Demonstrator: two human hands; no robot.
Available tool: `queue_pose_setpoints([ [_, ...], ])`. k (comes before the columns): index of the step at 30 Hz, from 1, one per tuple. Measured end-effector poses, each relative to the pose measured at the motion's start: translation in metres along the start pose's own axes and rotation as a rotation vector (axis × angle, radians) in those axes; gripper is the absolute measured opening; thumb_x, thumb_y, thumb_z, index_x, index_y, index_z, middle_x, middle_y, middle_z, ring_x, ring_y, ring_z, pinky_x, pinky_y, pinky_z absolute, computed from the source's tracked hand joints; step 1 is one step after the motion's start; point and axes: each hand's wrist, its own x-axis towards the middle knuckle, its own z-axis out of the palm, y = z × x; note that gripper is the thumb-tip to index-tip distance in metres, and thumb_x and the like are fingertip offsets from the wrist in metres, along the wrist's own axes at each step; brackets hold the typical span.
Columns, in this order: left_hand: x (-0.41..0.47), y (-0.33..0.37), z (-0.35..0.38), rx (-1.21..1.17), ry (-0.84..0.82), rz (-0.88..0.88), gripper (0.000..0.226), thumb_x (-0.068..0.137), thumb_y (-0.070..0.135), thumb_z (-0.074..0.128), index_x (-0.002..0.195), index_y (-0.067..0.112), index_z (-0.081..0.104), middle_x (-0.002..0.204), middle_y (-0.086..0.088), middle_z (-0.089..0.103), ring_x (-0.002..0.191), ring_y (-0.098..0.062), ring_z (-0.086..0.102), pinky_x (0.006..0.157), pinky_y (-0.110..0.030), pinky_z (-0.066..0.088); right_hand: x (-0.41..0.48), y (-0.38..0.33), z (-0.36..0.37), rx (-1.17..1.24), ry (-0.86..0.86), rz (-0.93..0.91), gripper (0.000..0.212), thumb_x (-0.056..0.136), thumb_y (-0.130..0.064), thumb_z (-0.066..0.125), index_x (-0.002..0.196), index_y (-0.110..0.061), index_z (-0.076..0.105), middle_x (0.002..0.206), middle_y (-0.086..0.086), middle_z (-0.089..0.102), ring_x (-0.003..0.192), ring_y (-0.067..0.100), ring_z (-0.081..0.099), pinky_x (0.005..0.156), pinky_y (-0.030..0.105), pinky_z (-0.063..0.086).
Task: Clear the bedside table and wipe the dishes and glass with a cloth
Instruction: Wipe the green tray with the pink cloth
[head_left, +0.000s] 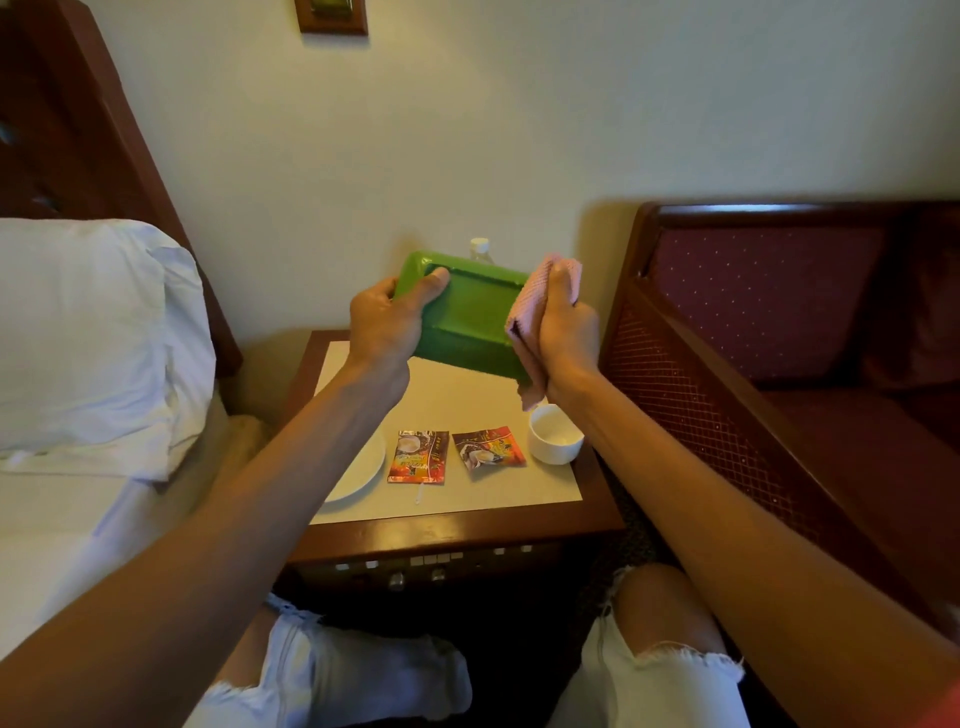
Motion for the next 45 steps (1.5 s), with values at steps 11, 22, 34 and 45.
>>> queue_pose_setpoints([
  [11, 0.002, 0.005, -0.003, 0.096, -0.037, -0.126, 0.018, 0.085, 0.025, 0.077, 0.092, 0.012, 0.067, 0.092, -0.008, 0.069, 0.088, -0.028, 0.066, 0.081, -0.043, 0.058, 0.012, -0.008, -0.009, -0.006, -0.159, 0.079, 0.046, 0.098, -0.048, 0.044, 0.073, -0.013, 0.059, 0.08, 0.014, 0.064, 0.081, 0.027, 0.064, 0.079, 0.041, 0.054],
  [22, -0.001, -0.006, -0.021, -0.09, -0.283, -0.267, 0.035, 0.09, 0.041, 0.064, 0.113, 0.016, 0.07, 0.104, -0.007, 0.072, 0.1, -0.026, 0.067, 0.08, -0.037, 0.058, 0.02, -0.017, -0.032, -0.062, -0.296, 0.051, 0.06, 0.087, -0.056, 0.062, 0.09, 0.004, 0.065, 0.071, 0.015, 0.066, 0.057, 0.019, 0.062, 0.051, 0.025, 0.052],
  [34, -0.024, 0.015, 0.025, 0.215, -0.231, -0.079, 0.019, 0.097, 0.031, 0.062, 0.098, 0.014, 0.069, 0.091, -0.011, 0.075, 0.081, -0.031, 0.072, 0.075, -0.046, 0.059, 0.001, 0.011, -0.007, 0.111, -0.053, 0.15, 0.049, 0.091, -0.06, 0.047, 0.084, -0.016, 0.067, 0.084, 0.009, 0.072, 0.082, 0.021, 0.07, 0.074, 0.035, 0.057],
  [45, -0.032, 0.002, 0.008, 0.017, -0.218, -0.393, 0.016, 0.1, 0.022, 0.055, 0.095, 0.015, 0.068, 0.08, -0.004, 0.076, 0.073, -0.022, 0.072, 0.067, -0.036, 0.057, 0.012, -0.011, -0.006, 0.015, -0.18, 0.161, 0.052, 0.095, -0.05, 0.05, 0.112, -0.003, 0.061, 0.111, 0.018, 0.067, 0.1, 0.032, 0.066, 0.09, 0.048, 0.055],
])
